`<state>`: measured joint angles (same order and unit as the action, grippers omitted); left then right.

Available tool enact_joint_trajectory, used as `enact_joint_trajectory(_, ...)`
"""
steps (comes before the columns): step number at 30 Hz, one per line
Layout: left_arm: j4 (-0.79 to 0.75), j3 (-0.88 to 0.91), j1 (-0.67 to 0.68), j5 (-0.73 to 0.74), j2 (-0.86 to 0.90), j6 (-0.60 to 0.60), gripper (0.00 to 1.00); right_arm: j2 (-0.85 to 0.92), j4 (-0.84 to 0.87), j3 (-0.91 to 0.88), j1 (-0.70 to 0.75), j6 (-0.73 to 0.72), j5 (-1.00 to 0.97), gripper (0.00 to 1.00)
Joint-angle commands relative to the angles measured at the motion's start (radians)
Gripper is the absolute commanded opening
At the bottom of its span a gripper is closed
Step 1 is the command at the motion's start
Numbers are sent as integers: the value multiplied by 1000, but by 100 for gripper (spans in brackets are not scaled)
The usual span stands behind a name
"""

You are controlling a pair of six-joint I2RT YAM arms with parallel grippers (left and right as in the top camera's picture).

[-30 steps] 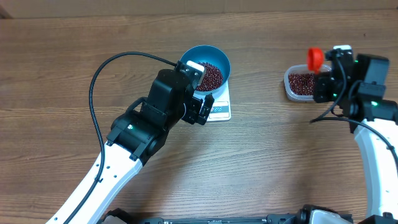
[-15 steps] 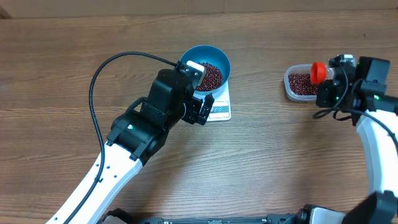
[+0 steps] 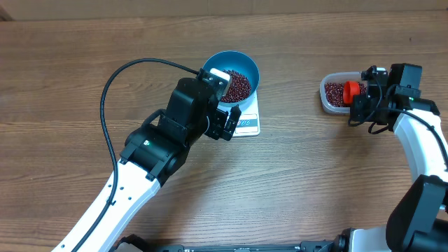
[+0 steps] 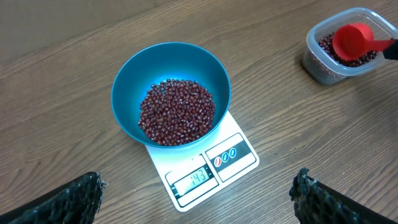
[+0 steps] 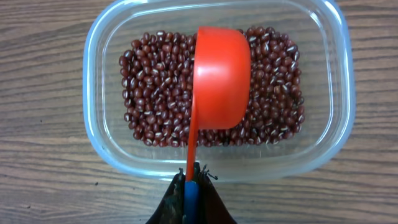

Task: Scoop item into bowl and weigh 150g on scale
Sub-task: 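Dip and drag the red scoop through the beans with the right gripper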

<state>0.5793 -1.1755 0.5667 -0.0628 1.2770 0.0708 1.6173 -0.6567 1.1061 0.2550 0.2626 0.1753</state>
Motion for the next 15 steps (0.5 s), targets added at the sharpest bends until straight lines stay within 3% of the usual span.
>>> enact_joint_trajectory(1, -1, -24, -5, 11, 6, -11, 99, 25, 13, 5, 5, 0, -10, 4)
enact_joint_trajectory(15, -1, -24, -5, 11, 6, -11, 99, 50, -14, 5, 3, -2, 18, 4)
